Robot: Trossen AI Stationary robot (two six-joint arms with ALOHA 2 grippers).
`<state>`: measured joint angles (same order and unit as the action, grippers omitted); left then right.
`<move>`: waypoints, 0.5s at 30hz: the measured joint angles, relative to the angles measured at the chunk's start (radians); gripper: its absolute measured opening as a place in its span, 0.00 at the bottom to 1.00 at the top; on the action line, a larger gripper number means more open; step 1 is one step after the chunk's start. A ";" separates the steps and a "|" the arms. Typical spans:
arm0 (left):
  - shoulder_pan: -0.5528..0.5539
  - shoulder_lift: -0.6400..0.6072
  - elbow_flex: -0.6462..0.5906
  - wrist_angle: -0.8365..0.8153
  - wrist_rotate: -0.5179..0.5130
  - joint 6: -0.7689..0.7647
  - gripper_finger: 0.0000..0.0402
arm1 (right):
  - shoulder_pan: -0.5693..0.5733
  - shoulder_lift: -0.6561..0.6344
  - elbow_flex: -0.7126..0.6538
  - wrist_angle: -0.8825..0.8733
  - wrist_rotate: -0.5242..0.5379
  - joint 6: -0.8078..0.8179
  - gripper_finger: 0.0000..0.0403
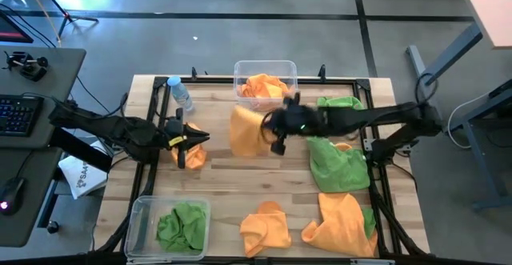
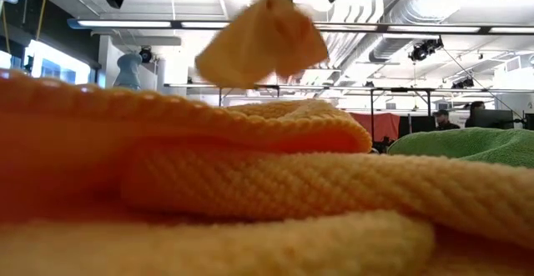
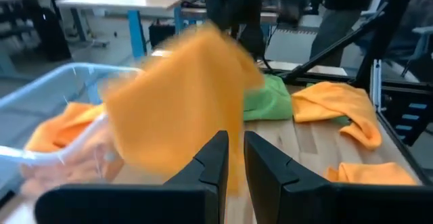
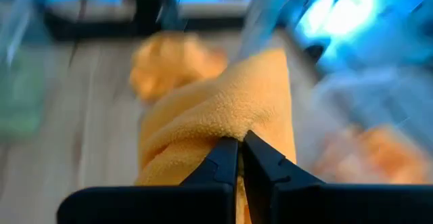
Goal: Sort microfiber towel by color & place in baskets
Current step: Put the orange towel into the top transparent bin
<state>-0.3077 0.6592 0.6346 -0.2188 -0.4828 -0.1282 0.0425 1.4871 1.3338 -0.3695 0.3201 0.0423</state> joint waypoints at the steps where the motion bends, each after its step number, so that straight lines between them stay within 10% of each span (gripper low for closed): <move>1: 0.000 -0.007 0.000 -0.002 -0.001 0.018 0.08 | -0.001 -0.014 0.026 0.000 0.023 -0.021 0.01; 15: 0.000 -0.146 0.000 -0.023 -0.074 0.115 0.08 | -0.213 -0.004 0.254 0.007 0.138 -0.258 0.00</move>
<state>-0.3077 0.5135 0.6346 -0.2415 -0.5571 -0.0127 -0.1709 1.4834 1.5879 -0.3626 0.4584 -0.2157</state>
